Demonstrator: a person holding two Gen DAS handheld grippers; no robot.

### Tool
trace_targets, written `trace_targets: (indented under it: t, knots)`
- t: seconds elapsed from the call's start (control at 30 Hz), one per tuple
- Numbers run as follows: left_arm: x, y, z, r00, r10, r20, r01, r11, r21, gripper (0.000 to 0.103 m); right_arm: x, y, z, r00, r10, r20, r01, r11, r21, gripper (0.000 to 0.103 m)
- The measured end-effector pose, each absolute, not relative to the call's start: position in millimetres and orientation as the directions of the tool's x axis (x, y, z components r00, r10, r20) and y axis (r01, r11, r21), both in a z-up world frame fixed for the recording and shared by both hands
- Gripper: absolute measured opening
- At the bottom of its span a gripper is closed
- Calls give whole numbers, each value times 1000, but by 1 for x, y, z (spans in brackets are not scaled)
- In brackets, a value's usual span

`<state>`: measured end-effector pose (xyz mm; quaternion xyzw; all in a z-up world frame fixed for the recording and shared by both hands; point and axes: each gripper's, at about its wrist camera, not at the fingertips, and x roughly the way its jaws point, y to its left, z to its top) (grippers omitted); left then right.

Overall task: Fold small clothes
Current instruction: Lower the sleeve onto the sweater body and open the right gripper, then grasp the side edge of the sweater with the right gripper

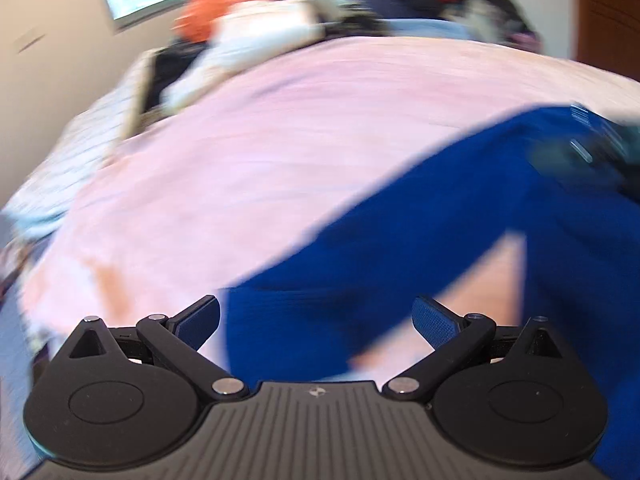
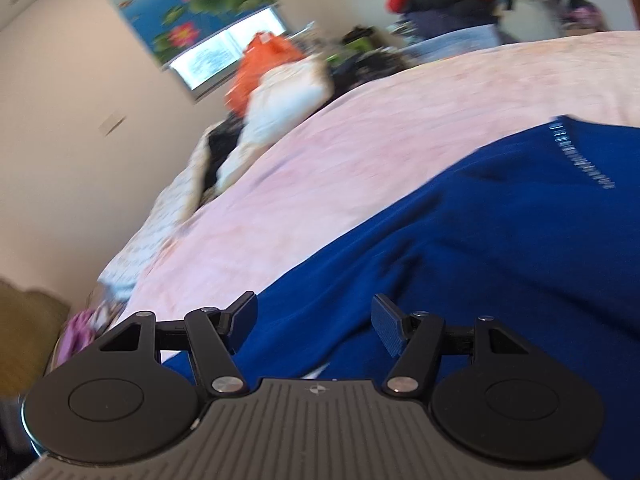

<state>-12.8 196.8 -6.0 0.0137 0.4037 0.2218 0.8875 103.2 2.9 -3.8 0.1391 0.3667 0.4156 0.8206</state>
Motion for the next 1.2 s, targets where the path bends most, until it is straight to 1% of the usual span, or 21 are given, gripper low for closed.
trace_targets:
  t: [0.13,0.27,0.37,0.43,0.6,0.63,0.7,0.73,0.77,0.83,0.93,1.07,1.2]
  knots:
    - [-26,247,8,525,508,-683,-543,818,191,103,76,50,-3,241,844,-480,-700,493,516,68]
    - [-41,280,25,504,573,-647,-651,744,152,103,61,95,-6,130,852,-508,-767,411,493,68]
    - [-46,291,31,511,581,-634,-678,725,119,103,60,122,-18,50,839,-541,-777,373,507,68]
    - [-46,293,32,517,576,-633,-678,727,108,103,60,137,-24,29,827,-562,-778,371,506,68]
    - [-43,288,26,513,572,-639,-668,734,121,103,54,161,-35,-27,836,-548,-787,320,527,67]
    - [-42,288,25,515,568,-642,-667,736,115,103,53,165,-35,-38,841,-540,-789,307,533,63]
    - [-40,288,25,521,556,-647,-664,741,101,103,52,167,-35,-45,835,-549,-785,310,536,38]
    - [-38,287,25,525,550,-650,-662,744,95,103,51,167,-37,-36,821,-570,-786,328,523,11]
    - [-37,285,25,529,544,-652,-659,747,89,103,50,166,-38,-31,813,-581,-792,335,511,8]
    - [-35,281,28,544,533,-648,-653,754,72,103,50,158,-37,-25,821,-570,-794,330,511,7]
    - [-30,270,31,570,513,-642,-635,771,52,103,58,134,-22,39,840,-541,-785,361,503,7]
    - [-18,248,33,609,474,-637,-586,809,42,103,85,95,11,178,844,-507,-781,434,449,7]
    - [-4,220,30,644,422,-638,-511,858,53,103,121,51,39,342,798,-497,-738,555,384,7]
